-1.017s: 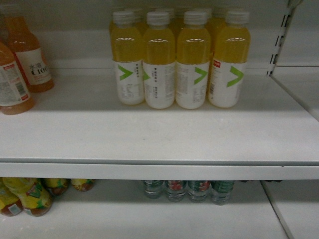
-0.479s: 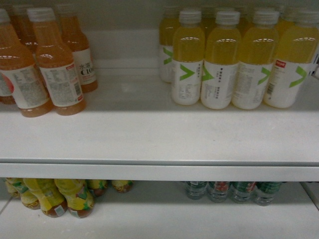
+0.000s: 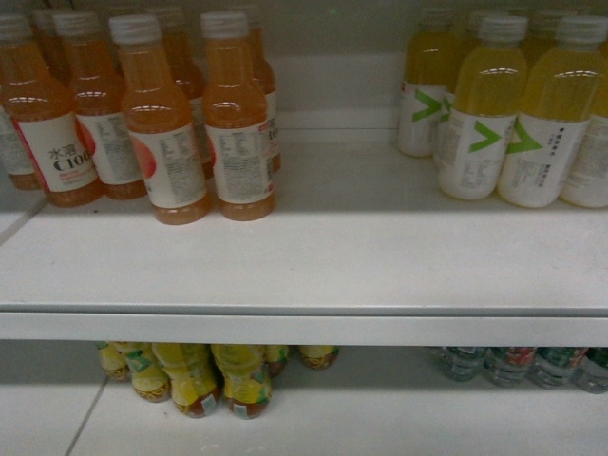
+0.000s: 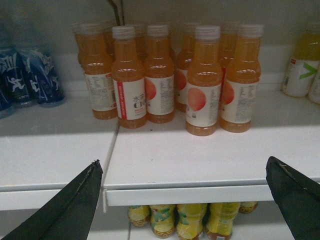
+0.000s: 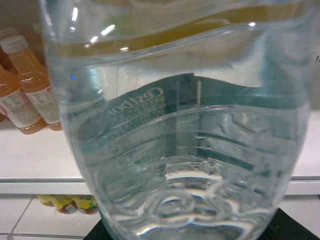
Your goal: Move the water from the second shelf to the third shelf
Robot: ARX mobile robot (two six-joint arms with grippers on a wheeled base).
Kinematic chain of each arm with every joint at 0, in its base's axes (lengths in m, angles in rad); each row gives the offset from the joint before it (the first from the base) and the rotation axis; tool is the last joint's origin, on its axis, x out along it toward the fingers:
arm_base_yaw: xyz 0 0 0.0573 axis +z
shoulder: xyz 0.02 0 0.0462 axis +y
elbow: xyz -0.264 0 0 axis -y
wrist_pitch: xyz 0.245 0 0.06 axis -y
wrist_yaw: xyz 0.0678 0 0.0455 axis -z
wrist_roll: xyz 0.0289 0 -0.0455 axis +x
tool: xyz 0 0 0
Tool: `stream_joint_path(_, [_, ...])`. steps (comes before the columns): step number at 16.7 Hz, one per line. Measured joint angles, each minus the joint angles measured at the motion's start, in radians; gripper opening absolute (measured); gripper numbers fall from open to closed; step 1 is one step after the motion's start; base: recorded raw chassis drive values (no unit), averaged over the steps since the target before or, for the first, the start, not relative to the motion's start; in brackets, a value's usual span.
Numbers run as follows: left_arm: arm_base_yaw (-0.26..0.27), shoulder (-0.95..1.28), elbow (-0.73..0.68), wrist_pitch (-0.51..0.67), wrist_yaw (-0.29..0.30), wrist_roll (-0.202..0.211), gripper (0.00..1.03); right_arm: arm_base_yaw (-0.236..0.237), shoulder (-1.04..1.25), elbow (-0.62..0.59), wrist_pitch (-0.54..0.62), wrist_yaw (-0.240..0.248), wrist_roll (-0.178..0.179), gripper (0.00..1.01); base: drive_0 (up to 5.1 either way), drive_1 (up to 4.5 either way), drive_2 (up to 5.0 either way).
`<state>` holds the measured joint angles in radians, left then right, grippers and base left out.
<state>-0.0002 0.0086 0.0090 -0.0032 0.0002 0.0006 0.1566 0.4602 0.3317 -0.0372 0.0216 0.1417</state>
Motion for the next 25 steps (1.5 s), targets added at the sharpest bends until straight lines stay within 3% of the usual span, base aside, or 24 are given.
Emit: stream_joint_path(25, [0.0,0.0,0.0,0.002,0.0,0.0,0.98,0.0,-0.003,0.0,-0.001,-0.002,0.0,0.39,-5.0,2.44,2.4])
